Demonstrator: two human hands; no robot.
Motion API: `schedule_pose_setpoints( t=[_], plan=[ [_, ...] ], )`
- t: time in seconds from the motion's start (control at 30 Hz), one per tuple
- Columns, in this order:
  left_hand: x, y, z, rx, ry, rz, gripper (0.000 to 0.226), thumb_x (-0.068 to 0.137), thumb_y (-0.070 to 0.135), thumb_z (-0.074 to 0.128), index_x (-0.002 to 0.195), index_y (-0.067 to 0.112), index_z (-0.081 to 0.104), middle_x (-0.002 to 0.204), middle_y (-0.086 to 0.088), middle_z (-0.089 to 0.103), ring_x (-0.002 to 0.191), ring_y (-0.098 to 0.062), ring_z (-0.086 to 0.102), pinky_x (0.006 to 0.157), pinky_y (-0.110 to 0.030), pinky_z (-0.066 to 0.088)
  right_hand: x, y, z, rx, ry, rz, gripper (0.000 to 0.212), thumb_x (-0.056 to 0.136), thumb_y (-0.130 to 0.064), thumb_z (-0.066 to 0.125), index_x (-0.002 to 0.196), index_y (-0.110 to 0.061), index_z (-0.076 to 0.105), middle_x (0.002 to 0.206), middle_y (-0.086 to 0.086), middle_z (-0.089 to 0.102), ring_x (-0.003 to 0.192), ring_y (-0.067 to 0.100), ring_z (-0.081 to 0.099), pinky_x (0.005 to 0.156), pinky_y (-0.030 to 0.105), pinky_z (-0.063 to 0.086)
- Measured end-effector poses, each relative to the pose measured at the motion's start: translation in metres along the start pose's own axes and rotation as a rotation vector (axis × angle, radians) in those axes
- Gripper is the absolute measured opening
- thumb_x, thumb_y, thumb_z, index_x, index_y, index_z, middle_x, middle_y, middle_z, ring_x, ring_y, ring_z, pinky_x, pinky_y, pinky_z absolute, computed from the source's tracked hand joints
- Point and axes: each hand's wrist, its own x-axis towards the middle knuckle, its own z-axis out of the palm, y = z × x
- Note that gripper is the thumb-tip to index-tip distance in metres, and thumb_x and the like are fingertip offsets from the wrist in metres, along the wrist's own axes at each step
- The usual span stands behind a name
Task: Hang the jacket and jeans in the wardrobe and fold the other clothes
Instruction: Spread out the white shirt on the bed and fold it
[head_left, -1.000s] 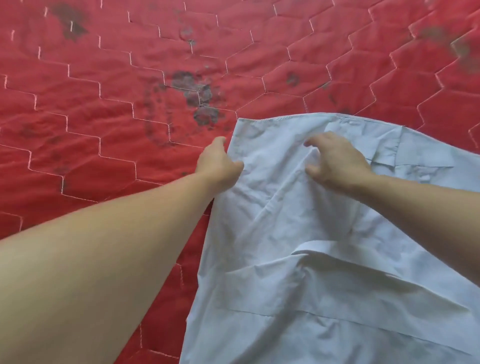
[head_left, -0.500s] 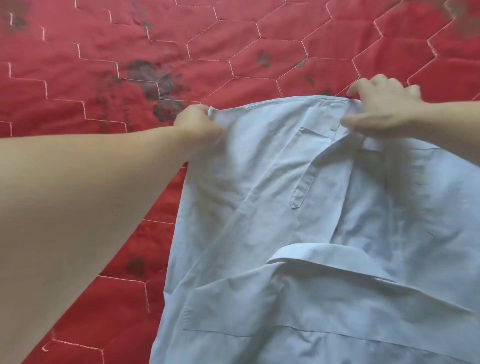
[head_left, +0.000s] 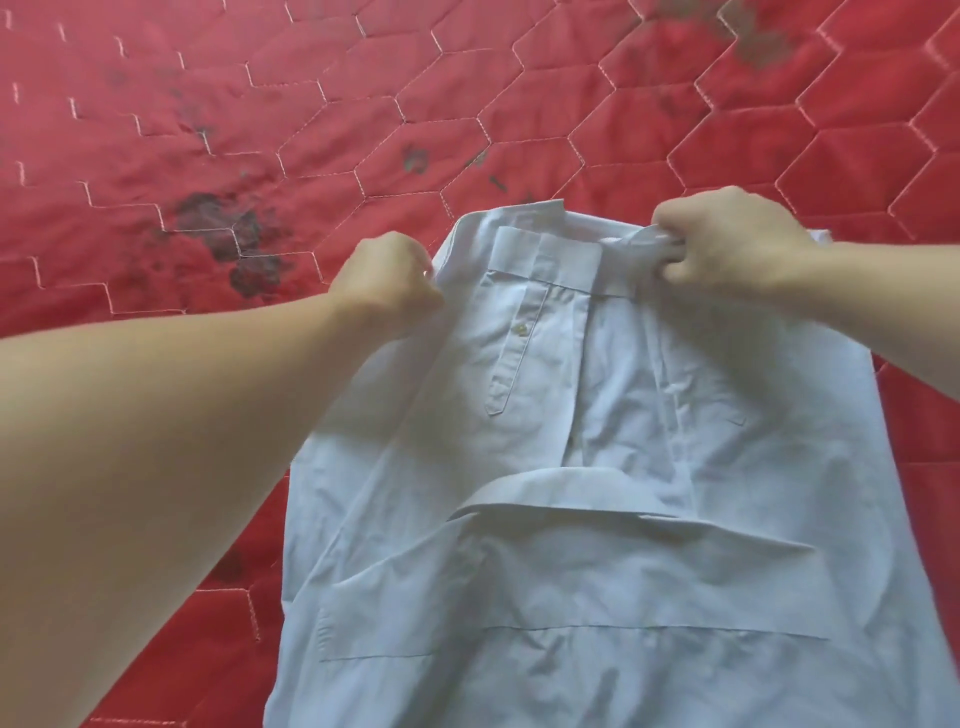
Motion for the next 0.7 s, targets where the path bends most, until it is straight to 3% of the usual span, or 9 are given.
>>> schedule_pose_setpoints(
  t=[0.13, 0.27, 0.43, 0.53, 0.7],
  plan=[
    [-0.025, -0.019, -0.008, 0.032, 0.068, 0.051, 0.021, 0.077, 0.012, 0.055, 0.086, 0.027, 0.067, 0.082, -0.001, 0.065, 0.082, -0.031, 0.06, 0.072, -0.035, 0.051, -0.025, -0.005, 0.001, -0.158, 0.083, -0.099, 0.015, 0.087, -0.022, 0.061, 0.099, -0.012, 0.059, 0.1, 0.013, 0.063, 0.089, 0.039, 0.06, 0.065, 0.036, 0.034],
    [-0.061, -0.04, -0.008, 0.088, 0.099, 0.131, 0.02, 0.076, 0.008, 0.056, 0.082, 0.027, 0.06, 0.08, -0.002, 0.063, 0.078, -0.032, 0.057, 0.069, -0.036, 0.048, -0.066, -0.007, 0.005, -0.11, 0.094, -0.142, 0.012, 0.086, -0.018, 0.062, 0.081, -0.011, 0.053, 0.086, 0.012, 0.059, 0.072, 0.035, 0.05, 0.061, 0.036, 0.03],
    [-0.104, -0.065, -0.001, 0.255, 0.072, 0.365, 0.024, 0.071, -0.003, 0.056, 0.07, 0.021, 0.053, 0.073, 0.0, 0.055, 0.071, -0.03, 0.049, 0.059, -0.033, 0.036, -0.124, 0.004, 0.024, -0.073, 0.134, -0.28, 0.023, 0.063, 0.003, 0.07, 0.067, -0.009, 0.052, 0.064, 0.012, 0.055, 0.048, 0.033, 0.051, 0.046, 0.028, 0.032],
    [-0.117, -0.081, 0.002, 0.328, 0.079, 0.535, 0.033, 0.06, -0.007, 0.053, 0.062, 0.023, 0.04, 0.063, -0.005, 0.055, 0.06, -0.034, 0.052, 0.052, -0.032, 0.032, -0.151, 0.007, 0.032, -0.106, 0.133, -0.386, 0.01, 0.064, -0.001, 0.052, 0.063, -0.01, 0.05, 0.054, 0.007, 0.049, 0.038, 0.025, 0.033, 0.05, 0.023, 0.023],
    [-0.14, -0.087, 0.011, 0.495, -0.049, 0.387, 0.024, 0.073, -0.002, 0.053, 0.073, 0.021, 0.047, 0.084, -0.005, 0.058, 0.075, -0.031, 0.052, 0.06, -0.031, 0.026, -0.184, 0.002, 0.05, -0.083, 0.031, -0.312, 0.024, 0.051, 0.004, 0.069, 0.067, -0.008, 0.054, 0.059, 0.01, 0.051, 0.041, 0.031, 0.049, 0.052, 0.017, 0.012]
  ],
)
